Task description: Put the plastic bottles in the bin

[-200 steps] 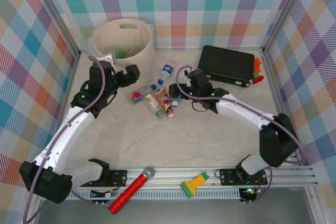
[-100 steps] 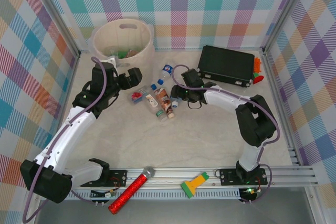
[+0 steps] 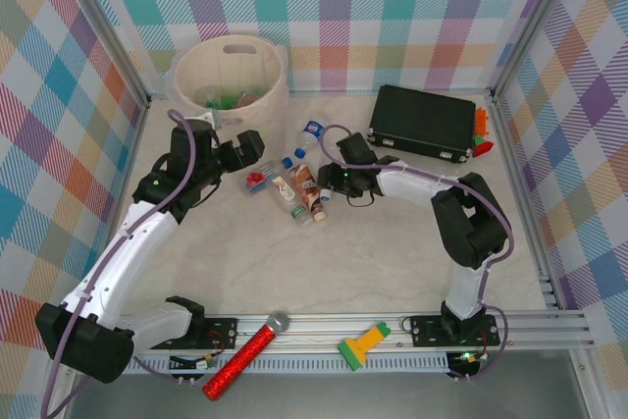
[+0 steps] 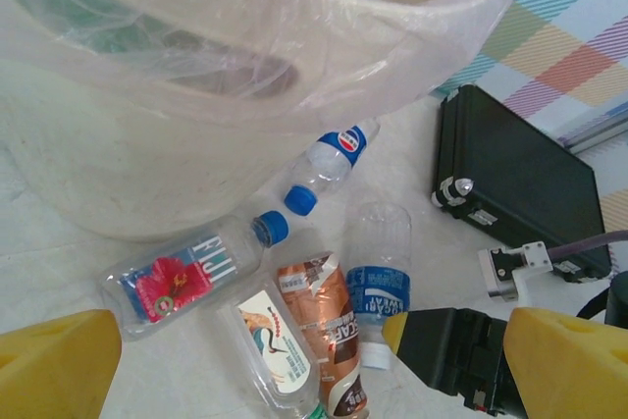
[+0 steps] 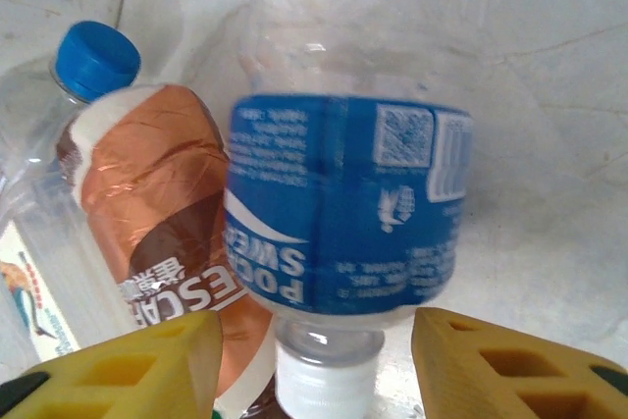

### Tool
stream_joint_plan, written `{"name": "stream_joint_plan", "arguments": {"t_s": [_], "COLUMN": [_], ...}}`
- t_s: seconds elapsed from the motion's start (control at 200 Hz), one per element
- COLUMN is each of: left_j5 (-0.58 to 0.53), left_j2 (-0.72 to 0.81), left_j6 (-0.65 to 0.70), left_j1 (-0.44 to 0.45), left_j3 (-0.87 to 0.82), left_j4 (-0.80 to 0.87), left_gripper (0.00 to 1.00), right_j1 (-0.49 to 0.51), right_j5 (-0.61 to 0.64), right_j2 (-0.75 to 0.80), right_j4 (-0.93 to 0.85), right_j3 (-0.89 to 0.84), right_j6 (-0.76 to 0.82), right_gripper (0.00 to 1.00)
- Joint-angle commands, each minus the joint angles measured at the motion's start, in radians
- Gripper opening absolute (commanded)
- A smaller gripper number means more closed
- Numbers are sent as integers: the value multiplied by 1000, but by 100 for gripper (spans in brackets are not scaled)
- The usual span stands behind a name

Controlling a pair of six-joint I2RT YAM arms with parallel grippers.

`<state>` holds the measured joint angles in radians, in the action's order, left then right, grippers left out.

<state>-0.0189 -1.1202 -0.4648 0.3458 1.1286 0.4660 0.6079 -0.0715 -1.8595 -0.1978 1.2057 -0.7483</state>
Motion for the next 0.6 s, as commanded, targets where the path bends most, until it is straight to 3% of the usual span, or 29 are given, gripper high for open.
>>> {"name": "stream_joint_plan", "arguments": {"t_s": [0.0,0.375,0.495,0.595], "left_j5": [-10,-27,-14,10], "left_j2": [23,79,77,75], "left_j6": [-12,-2,-5,-8], "left_j1": [9,9,9,9], "left_j3": [27,4,3,11], "left_j4": [49,71,75,82], "left_gripper": [99,100,99,100], "right_j1": [-5,0,5,23], "right_j5": [-40,-53,-54,-3], "right_j2": [-31,-86,-86,-40], "right_j4": [33,50,45,35], "right_j3": [-21,-8,-5,-16], "right_j6": [-25,-30,-22,7], "right_gripper": [53,50,40,38]}}
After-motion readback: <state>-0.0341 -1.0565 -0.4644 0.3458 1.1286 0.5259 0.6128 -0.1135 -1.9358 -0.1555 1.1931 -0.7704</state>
